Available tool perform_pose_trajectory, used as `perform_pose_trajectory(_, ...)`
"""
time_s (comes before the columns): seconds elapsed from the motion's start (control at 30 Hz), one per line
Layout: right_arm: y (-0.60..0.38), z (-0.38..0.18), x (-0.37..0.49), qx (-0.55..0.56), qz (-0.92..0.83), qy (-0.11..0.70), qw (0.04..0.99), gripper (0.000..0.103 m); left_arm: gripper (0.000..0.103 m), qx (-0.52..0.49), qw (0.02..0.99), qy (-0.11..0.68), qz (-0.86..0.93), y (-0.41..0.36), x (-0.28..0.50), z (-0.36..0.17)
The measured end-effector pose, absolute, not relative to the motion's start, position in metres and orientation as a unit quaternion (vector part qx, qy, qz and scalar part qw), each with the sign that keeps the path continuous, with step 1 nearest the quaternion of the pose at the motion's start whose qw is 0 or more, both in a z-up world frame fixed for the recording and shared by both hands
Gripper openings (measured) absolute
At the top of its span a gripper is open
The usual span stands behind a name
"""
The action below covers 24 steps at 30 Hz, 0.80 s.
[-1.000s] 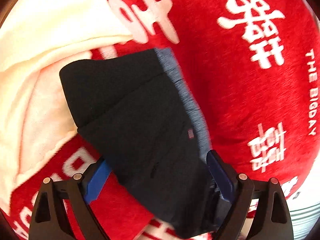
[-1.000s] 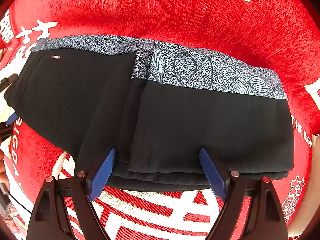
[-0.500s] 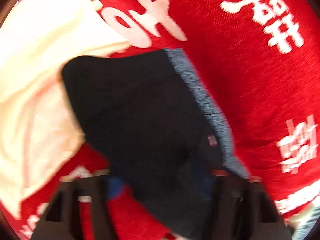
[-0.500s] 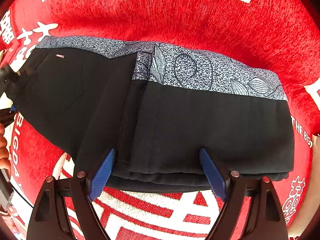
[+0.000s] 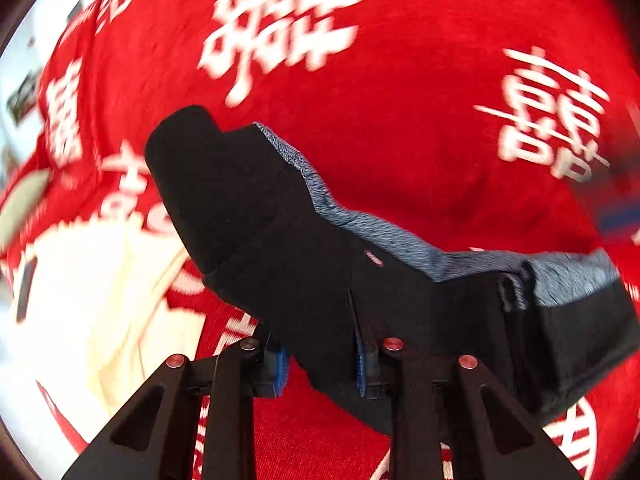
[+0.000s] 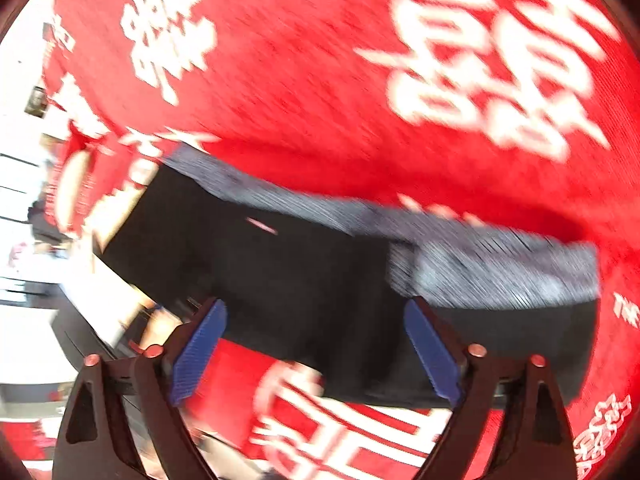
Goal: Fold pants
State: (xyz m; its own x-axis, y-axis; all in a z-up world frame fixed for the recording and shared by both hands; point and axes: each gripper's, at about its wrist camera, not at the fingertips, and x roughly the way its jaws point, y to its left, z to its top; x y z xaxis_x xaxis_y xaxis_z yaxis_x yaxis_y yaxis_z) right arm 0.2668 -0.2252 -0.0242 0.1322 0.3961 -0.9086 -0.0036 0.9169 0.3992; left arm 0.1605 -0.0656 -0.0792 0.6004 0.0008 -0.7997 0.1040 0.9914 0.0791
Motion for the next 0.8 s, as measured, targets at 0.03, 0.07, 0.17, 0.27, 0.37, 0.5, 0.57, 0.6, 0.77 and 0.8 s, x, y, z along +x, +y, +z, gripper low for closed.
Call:
perform_pose_trajectory(0.03, -0.214, -0.017, 0.283, 0.159, 0.156, 0.649, 0.728, 0.103, 0.026, 0.067, 0.894, 0.441, -0.035, -0.071, 0.16, -0.076)
perform_pose_trajectory(0.07, -0.203, -0.011, 0.294, 0.162, 0.173, 0.653, 0.72, 0.103, 0.026, 0.074, 0.896, 0.437, -0.041, -0.075, 0.157, -0.073)
perform_pose_trajectory(0.17, -0.153, 0.001, 0.325, 0.133, 0.218, 0.681, 0.687, 0.103, 0.026, 0.087, 0.898, 0.427, -0.054, -0.083, 0.154, -0.065)
perform_pose_trajectory(0.27, -0.103, 0.001, 0.345, 0.052, 0.227, 0.714, 0.661, 0.103, 0.026, 0.094, 0.899, 0.424, -0.06, -0.092, 0.152, -0.064)
perform_pose_trajectory(0.37, -0.065, -0.013, 0.353, -0.034, 0.206, 0.735, 0.645, 0.103, 0.026, 0.099, 0.9, 0.421, -0.064, -0.096, 0.147, -0.063)
perform_pose_trajectory(0.5, -0.058, -0.037, 0.358, -0.07, 0.183, 0.754, 0.627, 0.046, 0.026, 0.107, 0.901, 0.415, -0.068, -0.103, 0.143, -0.061)
perform_pose_trajectory(0.57, -0.068, -0.038, 0.359, -0.06, 0.177, 0.75, 0.635, 0.023, 0.026, 0.106, 0.898, 0.42, -0.069, -0.105, 0.142, -0.061)
perform_pose_trajectory(0.6, -0.077, -0.036, 0.359, -0.038, 0.183, 0.746, 0.639, 0.021, 0.026, 0.107, 0.9, 0.417, -0.069, -0.106, 0.141, -0.059)
perform_pose_trajectory(0.77, -0.123, -0.006, 0.349, 0.023, 0.211, 0.705, 0.677, 0.018, 0.026, 0.135, 0.904, 0.394, -0.099, -0.13, 0.129, -0.04)
perform_pose_trajectory(0.8, -0.131, -0.002, 0.347, 0.038, 0.214, 0.698, 0.682, 0.017, 0.026, 0.143, 0.904, 0.388, -0.109, -0.137, 0.125, -0.035)
